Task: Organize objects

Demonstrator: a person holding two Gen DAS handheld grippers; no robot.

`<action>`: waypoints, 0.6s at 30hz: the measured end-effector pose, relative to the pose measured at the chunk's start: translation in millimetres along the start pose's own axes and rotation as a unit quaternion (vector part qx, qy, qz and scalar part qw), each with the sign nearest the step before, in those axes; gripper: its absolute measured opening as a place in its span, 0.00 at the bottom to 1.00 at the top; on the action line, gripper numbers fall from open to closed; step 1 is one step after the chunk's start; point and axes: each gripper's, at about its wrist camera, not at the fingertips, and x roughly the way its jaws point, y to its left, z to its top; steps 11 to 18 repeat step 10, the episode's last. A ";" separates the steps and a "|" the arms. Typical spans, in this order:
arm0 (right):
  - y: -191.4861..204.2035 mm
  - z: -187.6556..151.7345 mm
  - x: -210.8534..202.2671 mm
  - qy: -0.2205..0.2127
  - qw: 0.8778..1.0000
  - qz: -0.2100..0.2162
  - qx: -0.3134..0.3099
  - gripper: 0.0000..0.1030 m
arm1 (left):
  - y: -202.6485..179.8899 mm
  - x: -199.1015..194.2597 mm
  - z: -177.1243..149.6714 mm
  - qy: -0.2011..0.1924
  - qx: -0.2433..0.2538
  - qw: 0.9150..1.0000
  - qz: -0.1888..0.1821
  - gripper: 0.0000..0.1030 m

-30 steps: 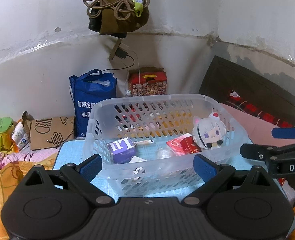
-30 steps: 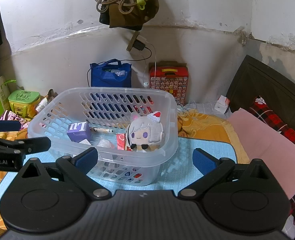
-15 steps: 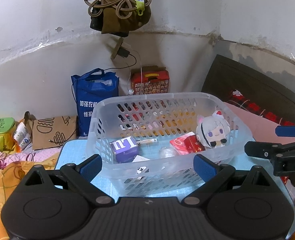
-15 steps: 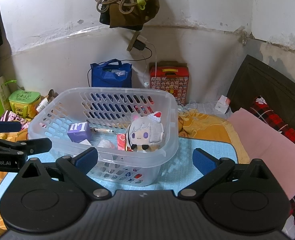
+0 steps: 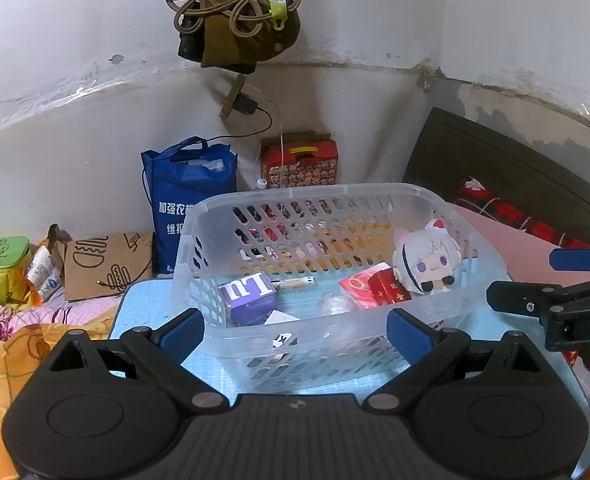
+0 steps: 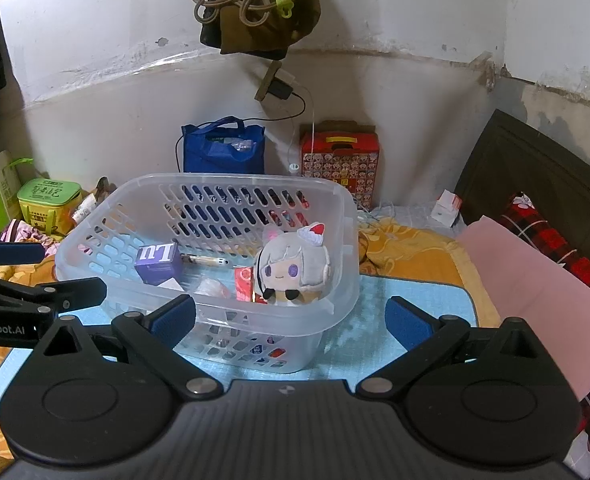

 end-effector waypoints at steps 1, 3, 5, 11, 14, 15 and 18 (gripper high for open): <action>-0.1 0.2 0.1 0.000 1.000 0.000 0.000 1.00 | -0.4 0.1 0.0 0.000 0.000 1.000 0.000 0.96; 0.0 0.1 0.2 0.001 1.000 0.000 0.000 1.00 | -0.6 -0.5 -0.2 -0.002 0.000 1.000 -0.002 0.96; -0.3 0.4 0.8 0.001 1.000 0.000 0.000 1.00 | -1.0 -1.9 -0.5 -0.007 0.000 1.000 -0.002 0.96; -0.1 0.4 0.9 0.001 1.000 0.000 0.000 1.00 | -1.2 -2.6 -0.6 -0.010 -0.002 1.000 -0.006 0.96; -0.1 0.4 0.9 0.001 1.000 0.000 0.000 1.00 | -1.2 -2.6 -0.6 -0.010 -0.002 1.000 -0.006 0.96; -0.1 0.4 0.9 0.001 1.000 0.000 0.000 1.00 | -1.2 -2.6 -0.6 -0.010 -0.002 1.000 -0.006 0.96; -0.1 0.4 0.9 0.001 1.000 0.000 0.000 1.00 | -1.2 -2.6 -0.6 -0.010 -0.002 1.000 -0.006 0.96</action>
